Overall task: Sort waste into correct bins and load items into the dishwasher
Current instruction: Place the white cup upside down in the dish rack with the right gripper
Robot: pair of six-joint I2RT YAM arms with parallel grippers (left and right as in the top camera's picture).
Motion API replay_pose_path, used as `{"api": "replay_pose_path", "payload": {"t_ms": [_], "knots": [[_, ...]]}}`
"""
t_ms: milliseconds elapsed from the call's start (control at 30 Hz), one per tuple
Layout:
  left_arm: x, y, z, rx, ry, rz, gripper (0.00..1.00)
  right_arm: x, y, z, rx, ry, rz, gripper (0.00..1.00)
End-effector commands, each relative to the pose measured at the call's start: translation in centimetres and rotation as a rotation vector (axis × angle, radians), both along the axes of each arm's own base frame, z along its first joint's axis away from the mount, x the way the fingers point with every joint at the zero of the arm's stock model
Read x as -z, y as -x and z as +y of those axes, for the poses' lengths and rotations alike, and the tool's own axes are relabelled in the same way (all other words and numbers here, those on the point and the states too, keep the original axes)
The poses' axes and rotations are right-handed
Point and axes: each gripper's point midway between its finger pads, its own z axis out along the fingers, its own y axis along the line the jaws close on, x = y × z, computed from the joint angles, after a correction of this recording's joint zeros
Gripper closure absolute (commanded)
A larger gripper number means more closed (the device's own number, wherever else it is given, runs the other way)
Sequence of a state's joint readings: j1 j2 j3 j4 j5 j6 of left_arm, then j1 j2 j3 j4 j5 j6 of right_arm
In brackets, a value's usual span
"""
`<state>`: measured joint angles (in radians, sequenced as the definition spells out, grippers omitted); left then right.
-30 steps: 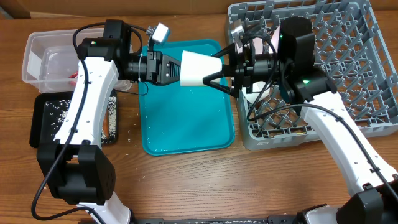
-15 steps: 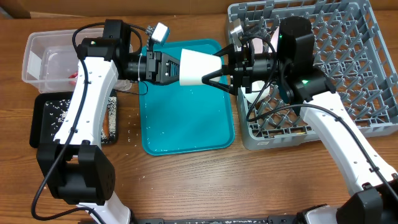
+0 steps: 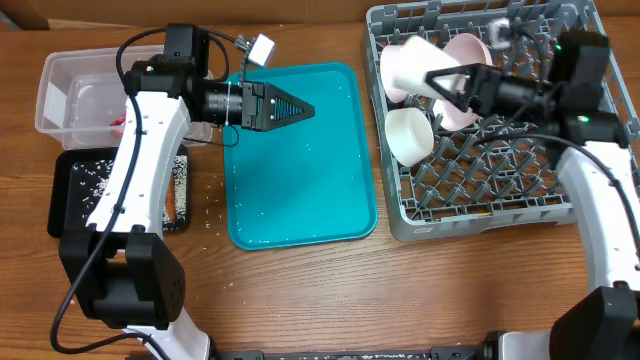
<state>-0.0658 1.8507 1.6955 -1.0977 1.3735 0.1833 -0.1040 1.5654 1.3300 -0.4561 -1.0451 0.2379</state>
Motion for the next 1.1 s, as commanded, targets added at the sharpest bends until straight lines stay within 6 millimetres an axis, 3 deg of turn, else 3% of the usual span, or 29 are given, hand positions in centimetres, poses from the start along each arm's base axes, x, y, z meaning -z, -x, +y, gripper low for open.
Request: {"api": "replay_pose_path", "payload": {"t_ms": [0, 167, 300, 633, 733, 800, 833, 867, 967, 1067], "knots": [[2.0, -1.6, 0.8, -0.061, -0.175, -0.082, 0.49, 0.4, -0.7, -4.0, 0.284, 0.214, 0.044, 0.56], [4.9, -3.7, 2.3, -0.142, -0.384, -0.147, 0.50, 1.5, 2.5, -7.0, 0.510, 0.519, 0.224, 0.56], [7.2, -4.9, 3.4, -0.197, -0.574, -0.186, 0.49, 3.7, 4.8, -6.9, 0.582, 0.703, 0.344, 0.56], [9.3, -4.9, 2.6, -0.196, -0.777, -0.236, 0.48, 10.6, 5.4, -6.4, 0.540, 0.851, 0.580, 0.56], [9.5, -4.8, 2.3, -0.192, -0.798, -0.244, 0.38, 12.4, 5.2, -6.4, 0.521, 0.876, 0.627, 0.56], [9.5, -4.8, 2.3, -0.192, -0.801, -0.245, 0.19, 13.6, 5.0, -6.4, 0.508, 0.891, 0.657, 0.56], [9.5, -4.8, 2.3, -0.192, -0.801, -0.244, 0.00, 14.7, 4.9, -6.3, 0.496, 0.906, 0.686, 0.55], [9.5, -4.8, 2.3, -0.192, -0.802, -0.244, 0.00, 15.4, 4.9, -6.3, 0.488, 0.914, 0.705, 0.54], [9.5, -4.8, 2.3, -0.192, -0.801, -0.244, 0.00, 16.7, 5.1, -6.1, 0.463, 0.924, 0.747, 0.39], [9.5, -4.8, 2.3, -0.192, -0.801, -0.244, 0.00, 16.6, 5.1, -5.9, 0.456, 0.912, 0.749, 0.13]]}}
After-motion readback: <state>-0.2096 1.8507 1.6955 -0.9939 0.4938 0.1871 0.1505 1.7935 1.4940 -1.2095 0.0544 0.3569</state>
